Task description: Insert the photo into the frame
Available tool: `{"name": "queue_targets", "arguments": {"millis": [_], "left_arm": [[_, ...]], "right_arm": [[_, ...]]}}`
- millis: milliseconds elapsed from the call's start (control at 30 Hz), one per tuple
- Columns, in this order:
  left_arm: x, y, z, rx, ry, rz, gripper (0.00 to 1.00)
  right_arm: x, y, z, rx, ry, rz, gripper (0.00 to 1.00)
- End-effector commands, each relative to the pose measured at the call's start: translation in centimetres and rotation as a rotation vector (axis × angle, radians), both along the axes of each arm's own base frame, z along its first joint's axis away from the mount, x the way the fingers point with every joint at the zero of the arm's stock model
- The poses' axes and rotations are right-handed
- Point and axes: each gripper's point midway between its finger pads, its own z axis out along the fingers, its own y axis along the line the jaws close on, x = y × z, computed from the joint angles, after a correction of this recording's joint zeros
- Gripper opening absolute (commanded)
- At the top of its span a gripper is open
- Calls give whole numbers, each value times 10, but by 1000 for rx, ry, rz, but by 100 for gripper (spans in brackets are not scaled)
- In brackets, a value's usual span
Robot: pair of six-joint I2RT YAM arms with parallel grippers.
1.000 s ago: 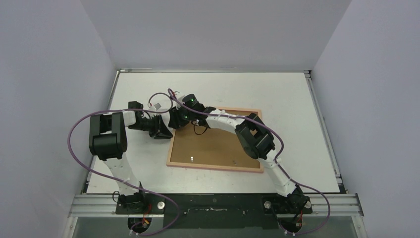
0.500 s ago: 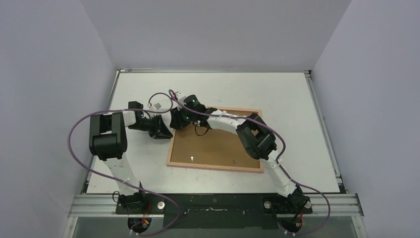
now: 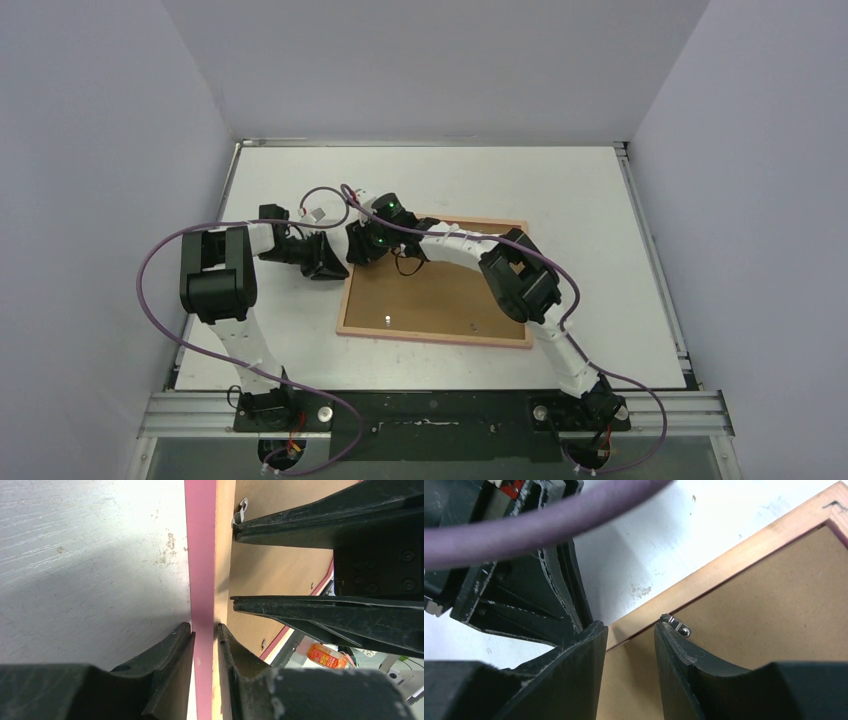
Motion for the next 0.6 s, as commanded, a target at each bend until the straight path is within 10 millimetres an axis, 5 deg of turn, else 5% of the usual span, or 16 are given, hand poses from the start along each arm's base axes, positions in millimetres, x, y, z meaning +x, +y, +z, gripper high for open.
{"name": "queue_targets", "arguments": {"millis": [0, 200, 400, 567], "left_arm": [[11, 15, -12, 74, -31, 11, 22], [10, 15, -12, 73, -33, 9, 22], [9, 15, -12, 71, -29, 10, 22], [8, 15, -13, 69, -28, 7, 22]], "right_arm": [[-14, -18, 0, -61, 39, 9, 41], [-11, -17, 6, -55, 25, 5, 40], [1, -7, 45, 40, -46, -24, 39], [14, 3, 51, 85, -74, -52, 41]]}}
